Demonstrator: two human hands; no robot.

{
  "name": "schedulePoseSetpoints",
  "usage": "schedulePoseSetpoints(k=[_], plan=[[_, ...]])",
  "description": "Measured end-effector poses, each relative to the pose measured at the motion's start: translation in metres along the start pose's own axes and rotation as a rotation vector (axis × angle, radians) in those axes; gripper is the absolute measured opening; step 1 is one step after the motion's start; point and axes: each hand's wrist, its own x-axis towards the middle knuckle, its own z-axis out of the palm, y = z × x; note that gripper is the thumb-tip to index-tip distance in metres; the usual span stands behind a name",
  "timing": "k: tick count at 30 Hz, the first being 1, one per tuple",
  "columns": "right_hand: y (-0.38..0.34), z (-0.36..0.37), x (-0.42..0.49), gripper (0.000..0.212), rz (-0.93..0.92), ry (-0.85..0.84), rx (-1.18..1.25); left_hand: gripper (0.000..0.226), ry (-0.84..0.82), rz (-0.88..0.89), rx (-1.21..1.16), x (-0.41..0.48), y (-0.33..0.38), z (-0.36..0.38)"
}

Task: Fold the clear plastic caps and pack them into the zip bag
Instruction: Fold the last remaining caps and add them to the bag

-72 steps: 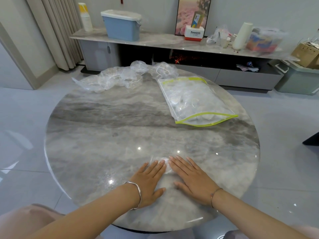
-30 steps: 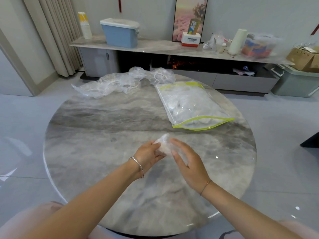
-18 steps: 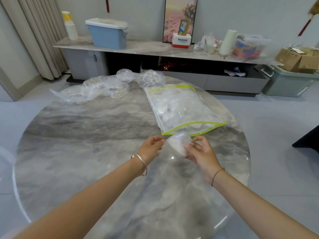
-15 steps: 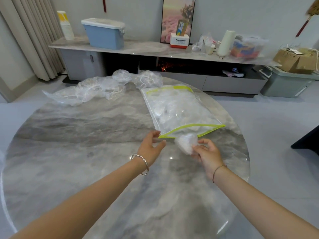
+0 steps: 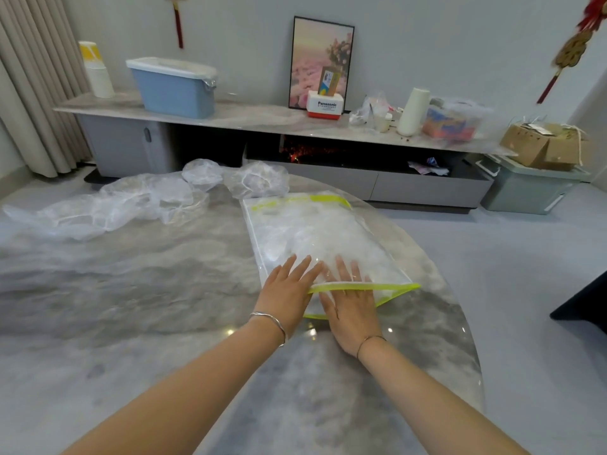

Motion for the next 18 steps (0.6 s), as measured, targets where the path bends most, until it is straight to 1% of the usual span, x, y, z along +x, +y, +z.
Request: schedulePoseSetpoints(k=[3, 5, 6, 8, 11, 12, 14, 15, 18], plan=[[0.018, 0.011, 0.024, 0.062, 0.013, 0.098, -0.165, 0.053, 0.003, 0.026, -0.019, -0.001, -0.005, 0.001], [0.027, 0.01, 0.039, 0.062, 0.089, 0.062, -0.219, 0.054, 0.021, 0.048, -0.032, -0.004, -0.008, 0.0], [0.031, 0.008, 0.045, 0.064, 0.095, 0.055, -0.226, 0.055, 0.027, 0.05, -0.04, -0.006, -0.01, -0.001], [0.037, 0.006, 0.053, 0.063, 0.079, 0.046, -0.192, 0.055, 0.028, 0.051, -0.044, -0.007, -0.013, -0.003], [0.034, 0.003, 0.056, 0.052, 0.082, -0.013, -0.169, 0.055, 0.022, 0.048, -0.053, -0.007, -0.012, -0.004], [0.03, 0.0, 0.051, 0.052, 0.079, 0.01, -0.147, 0.054, 0.013, 0.043, -0.06, -0.005, -0.009, -0.003], [0.026, -0.003, 0.036, 0.061, 0.078, -0.015, -0.062, 0.054, 0.001, 0.032, -0.074, -0.003, -0.007, -0.002], [0.027, 0.0, 0.027, 0.062, 0.049, 0.046, -0.032, 0.054, -0.008, 0.026, -0.078, -0.002, -0.006, -0.001], [0.027, -0.005, -0.009, 0.055, -0.057, 0.018, 0.165, 0.057, -0.052, 0.013, -0.117, -0.008, -0.009, 0.0]])
